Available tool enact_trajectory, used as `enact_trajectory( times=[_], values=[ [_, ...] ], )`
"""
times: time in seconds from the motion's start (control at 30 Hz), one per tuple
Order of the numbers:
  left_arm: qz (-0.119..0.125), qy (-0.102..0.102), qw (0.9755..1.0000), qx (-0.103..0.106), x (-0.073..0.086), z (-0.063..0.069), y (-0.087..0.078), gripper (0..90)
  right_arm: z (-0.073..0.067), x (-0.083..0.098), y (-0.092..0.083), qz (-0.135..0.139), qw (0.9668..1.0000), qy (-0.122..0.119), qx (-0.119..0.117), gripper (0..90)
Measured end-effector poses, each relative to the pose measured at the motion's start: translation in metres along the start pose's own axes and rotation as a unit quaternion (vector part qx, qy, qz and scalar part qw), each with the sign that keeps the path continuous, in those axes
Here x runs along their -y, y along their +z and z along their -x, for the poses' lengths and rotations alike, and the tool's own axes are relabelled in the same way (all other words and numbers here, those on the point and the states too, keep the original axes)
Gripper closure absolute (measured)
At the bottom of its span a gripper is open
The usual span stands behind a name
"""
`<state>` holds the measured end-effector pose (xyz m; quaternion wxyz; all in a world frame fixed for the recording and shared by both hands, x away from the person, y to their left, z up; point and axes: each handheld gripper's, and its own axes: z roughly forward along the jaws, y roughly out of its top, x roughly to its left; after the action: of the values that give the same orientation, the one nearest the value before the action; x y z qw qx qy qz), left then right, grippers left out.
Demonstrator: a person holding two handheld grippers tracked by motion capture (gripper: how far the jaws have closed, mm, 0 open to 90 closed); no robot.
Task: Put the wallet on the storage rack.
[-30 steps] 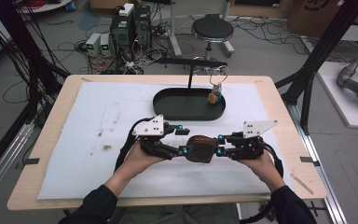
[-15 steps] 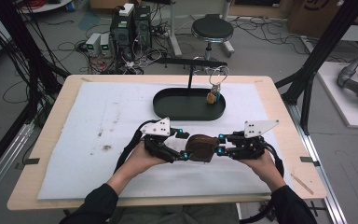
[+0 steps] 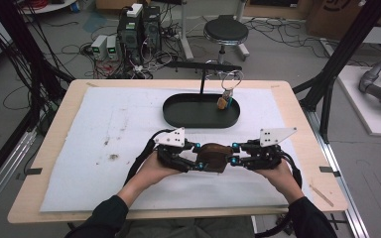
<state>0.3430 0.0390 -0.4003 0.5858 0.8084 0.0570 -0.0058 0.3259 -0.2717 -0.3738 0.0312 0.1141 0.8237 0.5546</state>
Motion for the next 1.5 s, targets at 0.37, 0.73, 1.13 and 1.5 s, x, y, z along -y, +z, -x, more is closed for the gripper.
enact_trajectory(
  times=[0.37,0.73,1.13,1.5],
  values=[
    [0.01,0.015,0.9998,-0.002,-0.001,0.001,-0.003,65.2,0.0,0.0,-0.001,0.006,1.0,-0.001,0.004,57.5],
    [0.028,0.013,0.9984,-0.048,-0.01,-0.007,-0.026,65.3,0.01,0.002,-0.021,0.028,0.9964,0.026,0.076,34.2],
    [0.048,-0.001,0.99,-0.133,-0.027,-0.027,-0.053,65.3,0.024,0.014,-0.044,0.022,0.9751,0.065,0.211,30.6],
    [0.046,-0.02,0.9786,-0.2,-0.033,-0.053,-0.066,65.2,0.029,0.018,-0.048,0.02,0.9695,0.085,0.229,30.6]
  ],
)
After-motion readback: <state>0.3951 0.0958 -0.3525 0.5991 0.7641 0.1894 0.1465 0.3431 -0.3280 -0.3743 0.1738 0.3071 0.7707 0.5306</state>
